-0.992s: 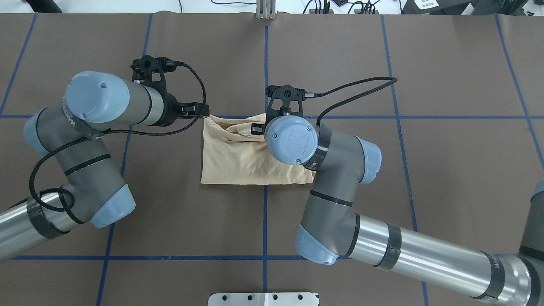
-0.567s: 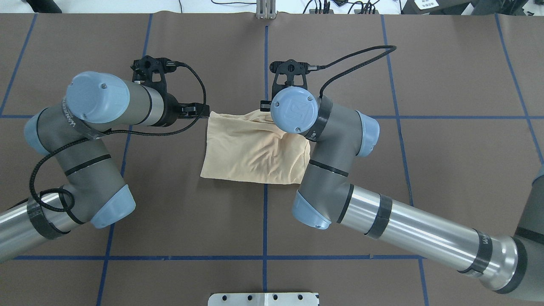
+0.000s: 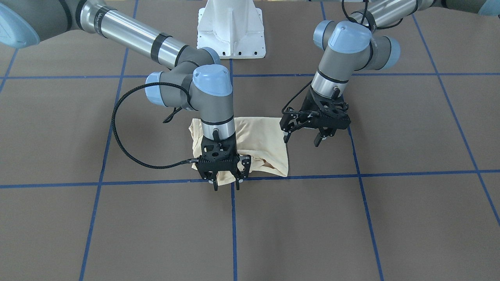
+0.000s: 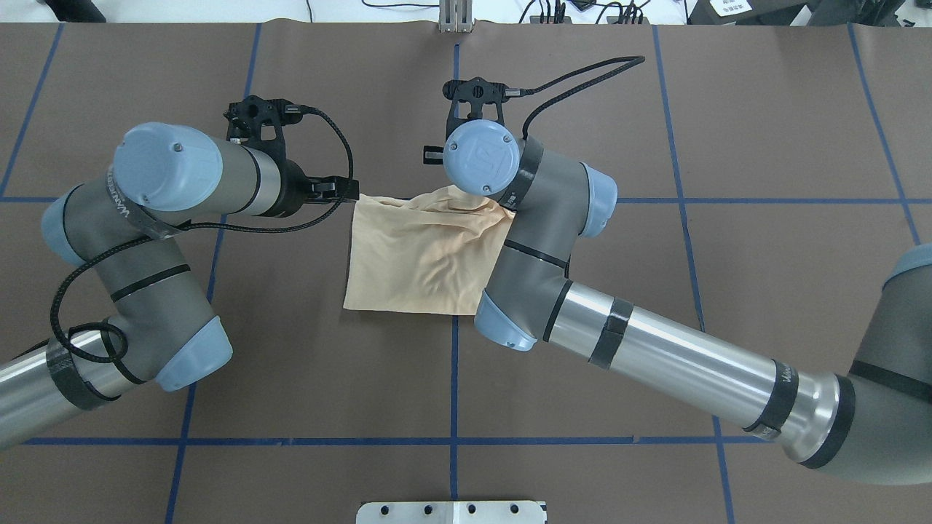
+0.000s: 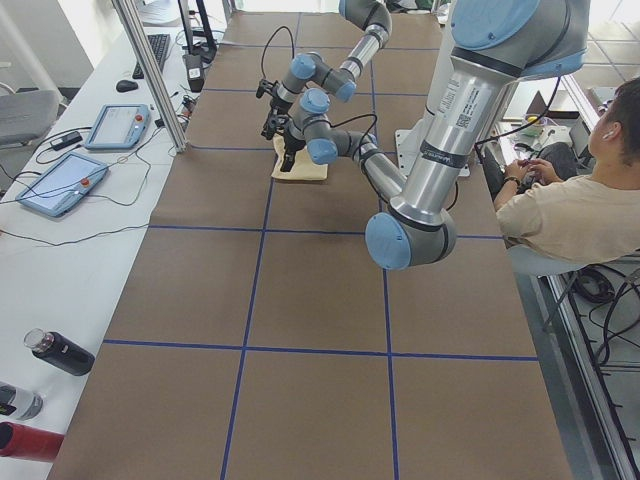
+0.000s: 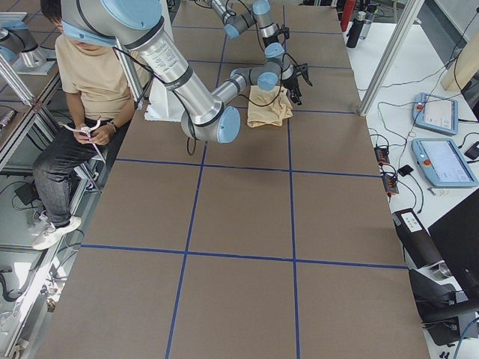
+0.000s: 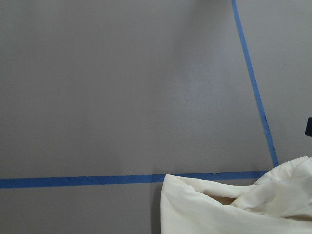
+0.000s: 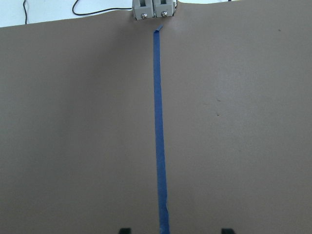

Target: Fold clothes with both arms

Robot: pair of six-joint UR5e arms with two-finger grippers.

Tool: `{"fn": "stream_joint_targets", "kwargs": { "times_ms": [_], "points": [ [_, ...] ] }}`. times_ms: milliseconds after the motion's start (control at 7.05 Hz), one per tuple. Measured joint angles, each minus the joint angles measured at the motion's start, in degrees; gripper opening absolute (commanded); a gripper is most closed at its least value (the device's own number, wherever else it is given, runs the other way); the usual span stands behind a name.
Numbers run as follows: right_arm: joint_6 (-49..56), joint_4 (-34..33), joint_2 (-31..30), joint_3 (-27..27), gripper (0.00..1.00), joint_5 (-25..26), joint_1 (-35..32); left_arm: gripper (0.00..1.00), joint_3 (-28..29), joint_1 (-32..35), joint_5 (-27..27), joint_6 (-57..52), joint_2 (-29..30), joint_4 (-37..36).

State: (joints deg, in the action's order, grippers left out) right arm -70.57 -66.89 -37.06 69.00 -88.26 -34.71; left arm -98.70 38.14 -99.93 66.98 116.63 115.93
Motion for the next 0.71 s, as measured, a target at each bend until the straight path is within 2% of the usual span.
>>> {"fn": "stream_joint_targets", "kwargs": {
  "times_ms": [142,283,425,709],
  "points": [
    [0.07,-1.25,0.13,0.67,1.00,-2.45,-0.86,1.00,-0.08,0.23,-0.11,-0.29,0.00,-0.10],
    [0.79,-5.40,-0.54,3.56,1.00,-5.71,-2.24,1.00,-0.73,1.24,-1.20,-1.92,-0.26,-0.47],
    [2.91,-11.08,-2.91,9.23,1.00,-9.22,-4.08,1.00,-3.23,3.28,-3.91,-6.25,-1.87,-1.84],
    [12.65,-23.29,-13.54,27.09,1.00,-15.55,-9.44,1.00,-14.58,8.75,-8.17,-18.08,-9.22,-10.81]
  ]
}}
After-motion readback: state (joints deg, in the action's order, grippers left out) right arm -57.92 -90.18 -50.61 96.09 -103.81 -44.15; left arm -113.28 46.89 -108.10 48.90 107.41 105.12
